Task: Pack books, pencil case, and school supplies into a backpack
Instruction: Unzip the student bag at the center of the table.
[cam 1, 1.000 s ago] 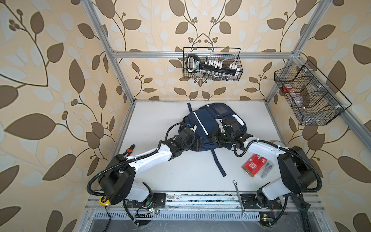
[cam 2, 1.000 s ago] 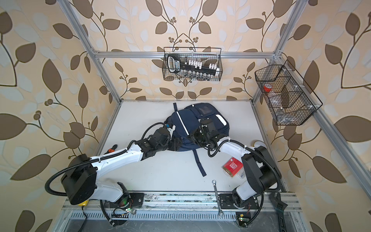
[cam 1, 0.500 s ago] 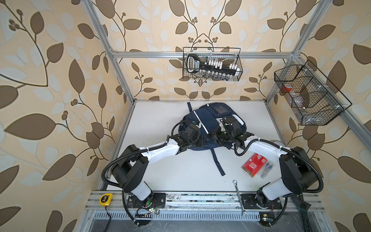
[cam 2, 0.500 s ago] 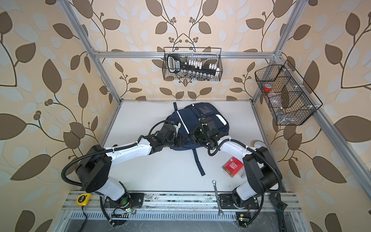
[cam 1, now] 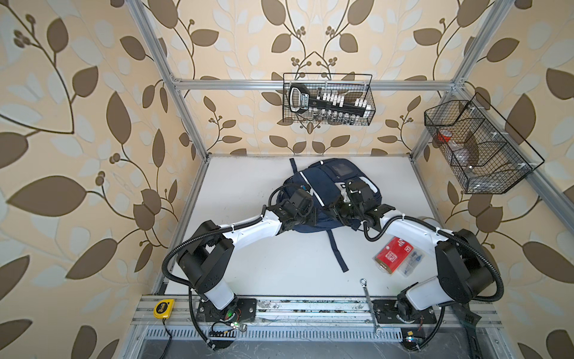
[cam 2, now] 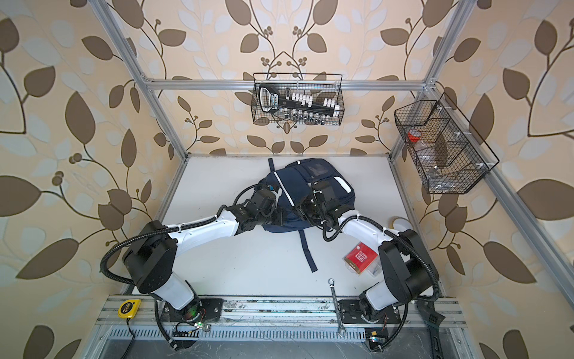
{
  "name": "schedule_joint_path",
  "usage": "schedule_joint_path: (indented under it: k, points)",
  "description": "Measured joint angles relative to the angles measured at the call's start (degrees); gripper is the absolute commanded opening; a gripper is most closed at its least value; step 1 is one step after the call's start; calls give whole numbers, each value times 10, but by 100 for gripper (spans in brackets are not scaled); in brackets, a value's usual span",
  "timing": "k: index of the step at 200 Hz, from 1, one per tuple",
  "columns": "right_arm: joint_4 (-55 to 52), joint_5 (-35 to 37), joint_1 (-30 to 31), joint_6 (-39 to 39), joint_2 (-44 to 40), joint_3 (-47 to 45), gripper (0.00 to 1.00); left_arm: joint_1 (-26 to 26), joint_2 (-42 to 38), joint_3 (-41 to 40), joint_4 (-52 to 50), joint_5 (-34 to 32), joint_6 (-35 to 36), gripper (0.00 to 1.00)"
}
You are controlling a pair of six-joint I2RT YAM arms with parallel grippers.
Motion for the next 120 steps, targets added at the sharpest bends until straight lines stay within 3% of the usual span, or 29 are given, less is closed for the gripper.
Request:
schedule_joint_path:
  k: [52, 91, 105, 120]
  points:
    - [-41, -83, -53, -50, -33, 0, 0, -11, -50, -4, -54, -100, 48, 0]
    - [-75, -148, -94, -114, -60, -14, 0, 70, -113, -63, -46, -92, 51, 0]
    - [-92, -150, -129, -140, -78, -30, 0, 114, -105, -61, -66, -108, 57, 0]
    - [-89, -147, -164, -165, -94, -47, 0, 143, -66, -45, -76, -82, 73, 0]
